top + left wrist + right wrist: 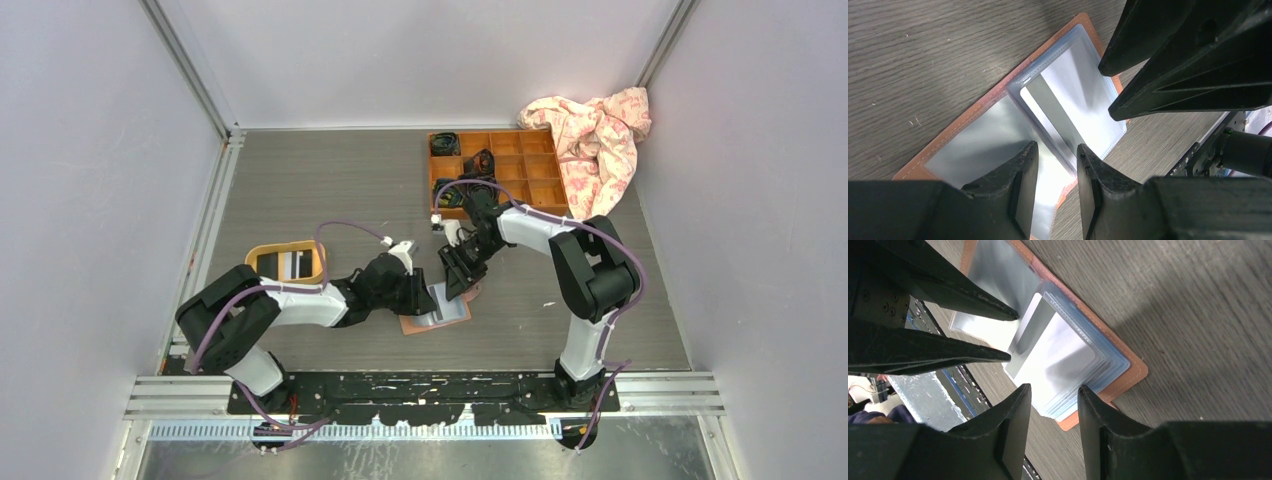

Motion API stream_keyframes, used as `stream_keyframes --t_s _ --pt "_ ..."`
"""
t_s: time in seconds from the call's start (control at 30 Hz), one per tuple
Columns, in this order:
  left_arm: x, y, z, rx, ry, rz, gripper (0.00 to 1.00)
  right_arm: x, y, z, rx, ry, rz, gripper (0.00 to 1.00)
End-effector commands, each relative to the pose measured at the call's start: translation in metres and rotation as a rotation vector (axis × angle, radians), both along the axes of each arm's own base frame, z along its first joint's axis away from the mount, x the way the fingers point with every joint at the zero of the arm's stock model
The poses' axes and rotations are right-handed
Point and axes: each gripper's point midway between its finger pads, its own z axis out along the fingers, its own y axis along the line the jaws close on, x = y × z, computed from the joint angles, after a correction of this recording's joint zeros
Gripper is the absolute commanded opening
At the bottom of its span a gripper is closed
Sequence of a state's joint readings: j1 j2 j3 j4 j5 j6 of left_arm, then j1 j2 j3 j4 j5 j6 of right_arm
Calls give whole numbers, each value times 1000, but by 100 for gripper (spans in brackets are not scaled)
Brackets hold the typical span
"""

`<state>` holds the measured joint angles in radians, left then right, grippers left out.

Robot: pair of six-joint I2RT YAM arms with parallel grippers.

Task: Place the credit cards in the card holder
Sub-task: Turn over the card slot in the card holder.

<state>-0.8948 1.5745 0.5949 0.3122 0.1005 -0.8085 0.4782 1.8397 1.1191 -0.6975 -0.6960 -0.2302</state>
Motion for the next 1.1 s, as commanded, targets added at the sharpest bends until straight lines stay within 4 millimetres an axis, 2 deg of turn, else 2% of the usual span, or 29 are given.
stream_keyframes --t_s 0.0,0.37,0.53,1.07 --pt "-1 -2 -1 -17 -4 0 35 9 12 10 24 8 -14 44" --pt "-1 4 -4 -2 -3 20 32 19 1 1 -73 -24 -77 46" --pt "-1 3 -7 0 0 20 32 16 1 0 -78 -6 -77 47" --pt "-2 1 -2 -26 -6 14 34 -8 35 35 164 168 -39 44"
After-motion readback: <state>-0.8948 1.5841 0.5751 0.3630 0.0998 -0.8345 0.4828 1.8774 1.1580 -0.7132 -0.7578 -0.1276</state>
